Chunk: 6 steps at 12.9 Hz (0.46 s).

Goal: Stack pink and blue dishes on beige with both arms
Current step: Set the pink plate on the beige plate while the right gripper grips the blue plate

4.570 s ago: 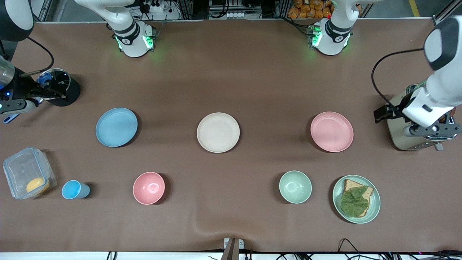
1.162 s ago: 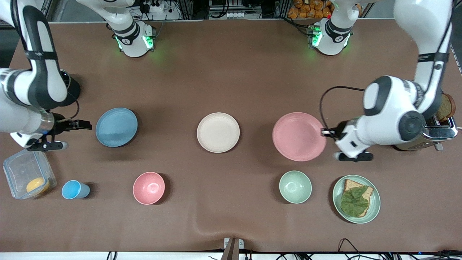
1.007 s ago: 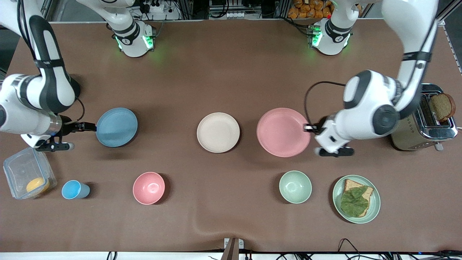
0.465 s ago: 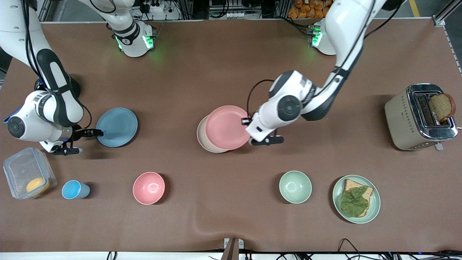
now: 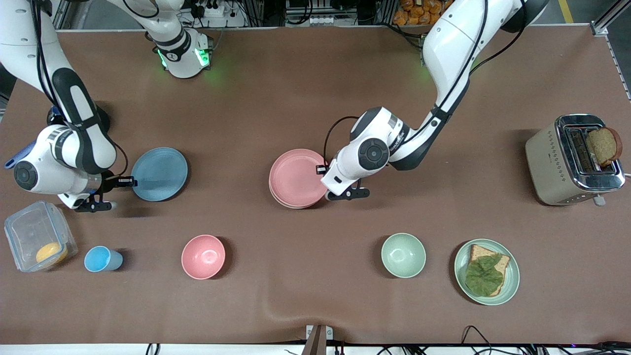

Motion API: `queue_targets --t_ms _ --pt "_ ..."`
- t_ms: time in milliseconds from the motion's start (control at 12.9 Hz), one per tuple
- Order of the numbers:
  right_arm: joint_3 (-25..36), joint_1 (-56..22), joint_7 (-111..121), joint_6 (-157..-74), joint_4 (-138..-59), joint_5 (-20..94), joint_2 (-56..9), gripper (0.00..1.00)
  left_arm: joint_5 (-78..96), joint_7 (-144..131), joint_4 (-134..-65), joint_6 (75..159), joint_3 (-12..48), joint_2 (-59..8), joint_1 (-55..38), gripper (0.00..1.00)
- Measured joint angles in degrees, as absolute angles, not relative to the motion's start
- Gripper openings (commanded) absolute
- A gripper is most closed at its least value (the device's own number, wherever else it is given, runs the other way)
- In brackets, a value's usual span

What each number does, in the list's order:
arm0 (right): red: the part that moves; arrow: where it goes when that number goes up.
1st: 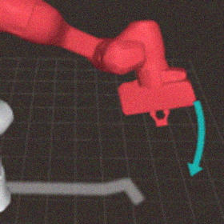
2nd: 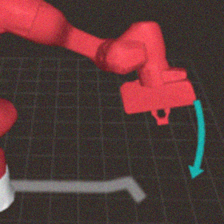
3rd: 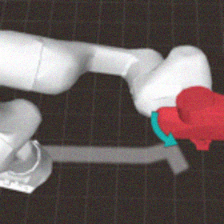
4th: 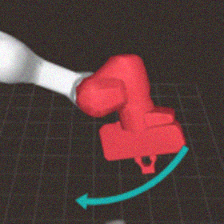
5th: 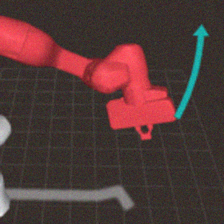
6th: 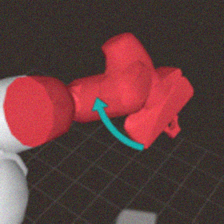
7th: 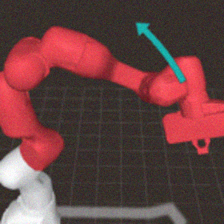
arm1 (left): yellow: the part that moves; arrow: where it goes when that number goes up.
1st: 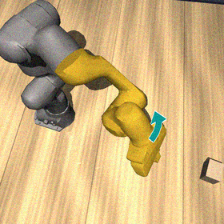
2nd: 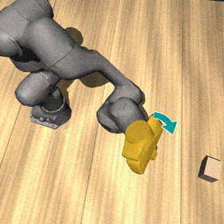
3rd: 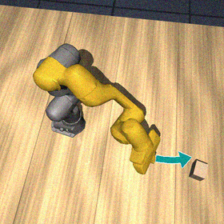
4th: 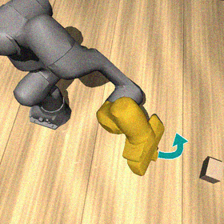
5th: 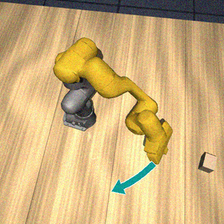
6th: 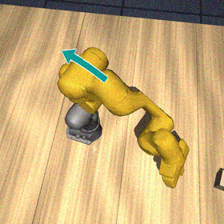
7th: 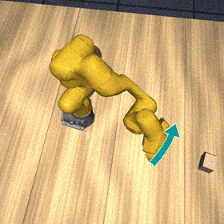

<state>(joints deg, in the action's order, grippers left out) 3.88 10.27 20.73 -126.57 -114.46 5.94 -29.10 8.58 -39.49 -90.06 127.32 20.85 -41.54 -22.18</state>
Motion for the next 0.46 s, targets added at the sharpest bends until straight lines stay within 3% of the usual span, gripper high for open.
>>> queue_targets --t_ms 465 --pt "3.86 10.27 22.90 -117.29 -110.31 6.06 -29.09 0.00 8.58 -39.49 -90.05 128.58 20.81 -43.60 -23.24 0.00"
